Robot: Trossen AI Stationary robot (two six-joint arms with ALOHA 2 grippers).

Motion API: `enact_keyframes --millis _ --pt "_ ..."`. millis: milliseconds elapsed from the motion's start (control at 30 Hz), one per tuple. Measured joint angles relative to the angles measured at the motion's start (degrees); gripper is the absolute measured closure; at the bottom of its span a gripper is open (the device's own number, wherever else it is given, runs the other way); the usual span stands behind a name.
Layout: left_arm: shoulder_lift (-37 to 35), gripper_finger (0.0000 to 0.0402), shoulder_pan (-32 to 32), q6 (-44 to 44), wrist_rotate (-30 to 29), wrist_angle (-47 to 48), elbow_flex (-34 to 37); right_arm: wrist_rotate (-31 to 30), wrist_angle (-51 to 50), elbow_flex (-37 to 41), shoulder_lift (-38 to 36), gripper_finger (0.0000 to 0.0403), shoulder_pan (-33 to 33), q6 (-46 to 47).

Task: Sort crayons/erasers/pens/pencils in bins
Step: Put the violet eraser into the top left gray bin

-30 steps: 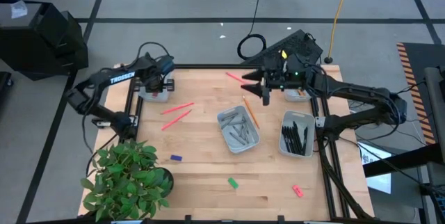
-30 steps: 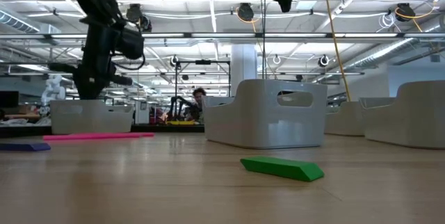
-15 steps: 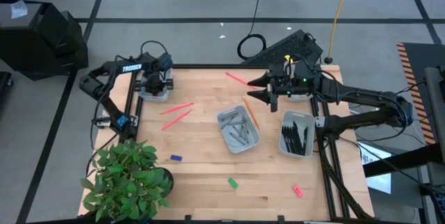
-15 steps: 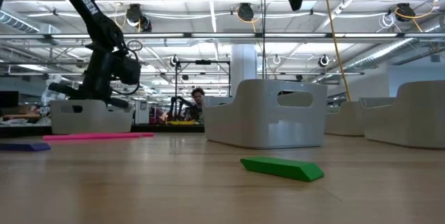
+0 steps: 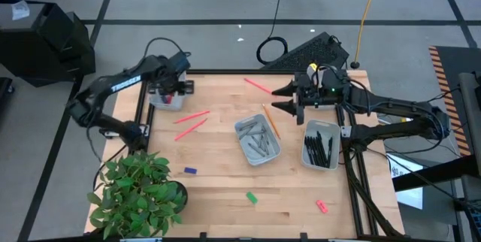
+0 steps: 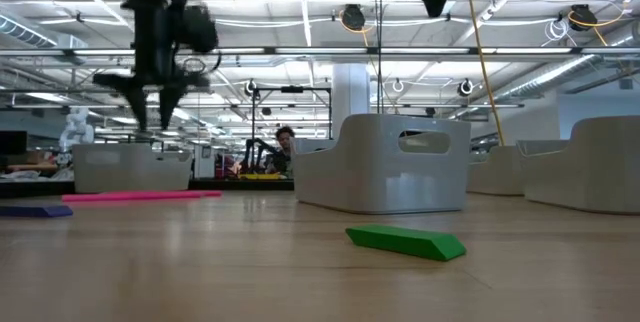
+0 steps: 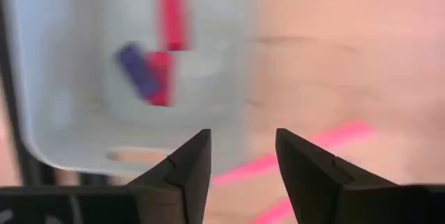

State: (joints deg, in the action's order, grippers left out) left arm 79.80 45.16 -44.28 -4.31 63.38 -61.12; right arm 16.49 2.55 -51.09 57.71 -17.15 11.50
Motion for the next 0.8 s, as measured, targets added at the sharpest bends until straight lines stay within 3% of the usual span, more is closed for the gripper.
enact_keyframes --millis 133,333,467,600,667,800 --pt "-3.83 0.025 -13.08 -0.57 1.59 0.05 -1.97 0.02 0.84 0.9 -0.01 0.019 0.0 -0.25" --pt "-2.37 0.0254 -34.55 -2.27 2.03 -1.01 -3.73 0.26 0.68 1.66 0.02 0.019 0.0 -0.26" --pt "1.41 0.0249 -43.39 -4.15 5.18 -2.2 -3.85 2.86 0.52 1.77 0.02 0.019 0.29 -3.37" --pt "6.5 0.0219 -49.95 -1.23 11.01 -3.07 -3.89 2.59 -1.16 1.77 -0.69 0.019 2.42 -3.82" --pt "9.13 0.0196 -53.18 3.11 12.61 -3.43 -3.89 -1.02 -2.85 1.77 -1.92 0.019 5.0 -3.65" --pt "14.37 0.0157 -59.16 14.41 12.89 -3.36 -3.71 -13.71 -7.88 1.77 -5.08 0.019 12.43 -4.64"
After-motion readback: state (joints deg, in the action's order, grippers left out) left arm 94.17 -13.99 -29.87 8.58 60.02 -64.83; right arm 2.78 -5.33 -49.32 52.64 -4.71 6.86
